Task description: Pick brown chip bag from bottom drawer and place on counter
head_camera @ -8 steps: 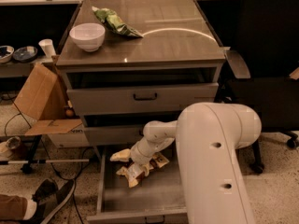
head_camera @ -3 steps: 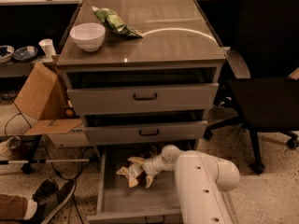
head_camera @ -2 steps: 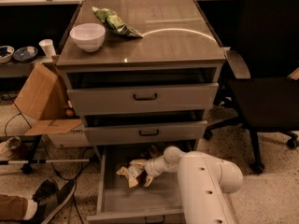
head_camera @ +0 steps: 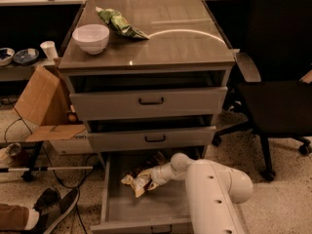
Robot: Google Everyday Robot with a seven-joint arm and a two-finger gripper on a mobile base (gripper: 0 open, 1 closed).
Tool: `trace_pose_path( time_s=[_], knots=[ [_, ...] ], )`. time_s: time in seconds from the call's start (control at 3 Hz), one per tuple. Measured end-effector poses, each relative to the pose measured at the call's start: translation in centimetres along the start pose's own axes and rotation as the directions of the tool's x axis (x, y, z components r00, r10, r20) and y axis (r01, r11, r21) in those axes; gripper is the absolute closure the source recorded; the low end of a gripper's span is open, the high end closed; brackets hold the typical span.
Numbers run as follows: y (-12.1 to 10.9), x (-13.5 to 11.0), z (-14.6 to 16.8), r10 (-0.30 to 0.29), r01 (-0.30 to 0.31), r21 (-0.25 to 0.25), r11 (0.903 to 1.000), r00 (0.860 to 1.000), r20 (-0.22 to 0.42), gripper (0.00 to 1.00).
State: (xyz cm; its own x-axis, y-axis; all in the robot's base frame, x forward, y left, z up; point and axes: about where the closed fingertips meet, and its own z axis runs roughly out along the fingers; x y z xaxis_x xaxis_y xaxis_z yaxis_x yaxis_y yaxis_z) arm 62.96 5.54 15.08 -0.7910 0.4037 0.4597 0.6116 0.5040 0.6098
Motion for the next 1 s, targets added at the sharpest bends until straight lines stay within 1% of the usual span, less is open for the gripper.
trace_pose_path(
  time_s=[0.33,0.67,1.0],
  knots=[
    [-0.3,0.0,0.1,0.005,-0.006,-0.009,0.9999,1.000,-0.015,0.89],
    [-0.7,0.0,-0.7,0.006,-0.007,-0.025,0.9997,1.000,-0.016,1.00],
    [-1.2,0.0,-2.9,0.001,-0.001,-0.056,0.9984,1.000,0.011,1.00]
  ],
)
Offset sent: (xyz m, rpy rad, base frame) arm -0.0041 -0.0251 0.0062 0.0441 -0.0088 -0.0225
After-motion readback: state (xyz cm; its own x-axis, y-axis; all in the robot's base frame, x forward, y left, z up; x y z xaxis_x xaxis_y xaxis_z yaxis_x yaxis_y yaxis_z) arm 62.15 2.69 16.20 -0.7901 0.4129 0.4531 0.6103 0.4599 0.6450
